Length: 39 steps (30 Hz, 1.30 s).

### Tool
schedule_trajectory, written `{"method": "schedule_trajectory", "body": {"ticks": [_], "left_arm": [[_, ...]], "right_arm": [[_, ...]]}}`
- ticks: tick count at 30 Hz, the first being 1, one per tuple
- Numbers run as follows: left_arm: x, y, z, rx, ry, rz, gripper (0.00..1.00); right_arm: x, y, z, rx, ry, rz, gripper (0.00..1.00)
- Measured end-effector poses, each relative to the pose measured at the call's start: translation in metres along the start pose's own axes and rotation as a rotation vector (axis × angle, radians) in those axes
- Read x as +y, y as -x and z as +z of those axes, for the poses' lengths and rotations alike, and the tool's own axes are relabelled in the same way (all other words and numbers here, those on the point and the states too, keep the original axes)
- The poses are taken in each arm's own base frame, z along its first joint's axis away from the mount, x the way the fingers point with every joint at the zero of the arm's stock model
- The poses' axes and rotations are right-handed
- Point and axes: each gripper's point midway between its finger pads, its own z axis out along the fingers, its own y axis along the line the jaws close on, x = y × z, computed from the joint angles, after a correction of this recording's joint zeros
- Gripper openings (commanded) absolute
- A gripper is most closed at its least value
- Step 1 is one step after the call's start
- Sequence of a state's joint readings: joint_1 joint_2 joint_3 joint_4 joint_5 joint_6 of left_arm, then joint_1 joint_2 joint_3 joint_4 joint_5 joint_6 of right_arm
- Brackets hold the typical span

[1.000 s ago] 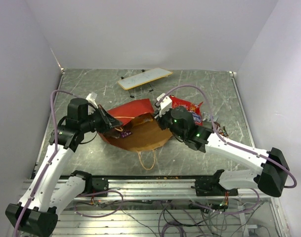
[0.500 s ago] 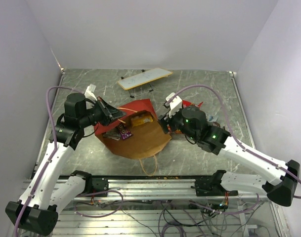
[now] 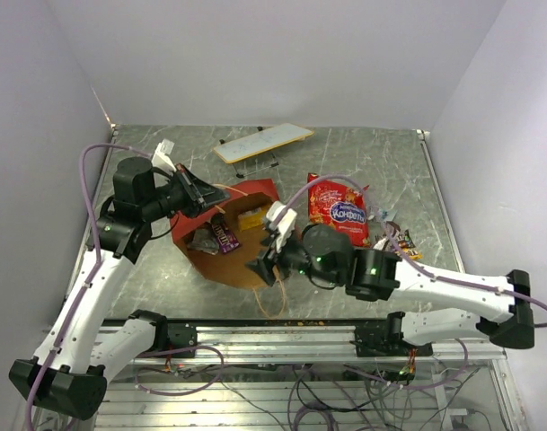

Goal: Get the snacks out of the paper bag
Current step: Adjust the paper bag at the center of the board, then take out the snack from the paper bag.

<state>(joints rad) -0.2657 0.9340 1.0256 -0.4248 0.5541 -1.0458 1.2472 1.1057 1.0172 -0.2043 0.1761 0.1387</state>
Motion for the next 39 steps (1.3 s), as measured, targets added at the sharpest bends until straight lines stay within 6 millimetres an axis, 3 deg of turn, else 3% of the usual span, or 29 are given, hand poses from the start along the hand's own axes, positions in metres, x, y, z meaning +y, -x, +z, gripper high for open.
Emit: {"method": "schedule_trajectory", "body": {"ticks": [3, 6, 12, 20, 32, 37, 39], "left_arm": [[-0.006, 0.002, -0.003, -0.004, -0.009, 0.023, 0.07], [-0.009, 0.002, -0.004, 0.001, -0.014, 0.034, 0.07], [-0.012, 0.000, -0.006, 0.012, -0.017, 0.034, 0.07], [-0.022, 0.003, -0.005, -0.004, -0.069, 0.016, 0.07], [-0.033, -0.003, -0.002, 0.002, -0.122, -0.017, 0.07], [-0.034, -0.003, -0.003, -0.004, -0.123, -0.025, 0.07], [-0.035, -0.004, -0.003, -0.002, -0.126, -0.027, 0.07]], "right_arm": [[0.021, -0.006, 0.013, 0.005, 0.007, 0.015, 0.48], [0.028, -0.019, 0.031, 0.001, -0.028, 0.027, 0.46], [0.013, -0.069, 0.062, 0.031, -0.152, 0.015, 0.40], [-0.003, -0.106, 0.101, 0.033, -0.285, -0.005, 0.36], [-0.008, -0.124, 0.148, 0.012, -0.359, 0.035, 0.42], [-0.027, -0.139, 0.160, 0.020, -0.399, 0.088, 0.43], [-0.035, -0.147, 0.165, 0.027, -0.413, 0.107, 0.50]]}}
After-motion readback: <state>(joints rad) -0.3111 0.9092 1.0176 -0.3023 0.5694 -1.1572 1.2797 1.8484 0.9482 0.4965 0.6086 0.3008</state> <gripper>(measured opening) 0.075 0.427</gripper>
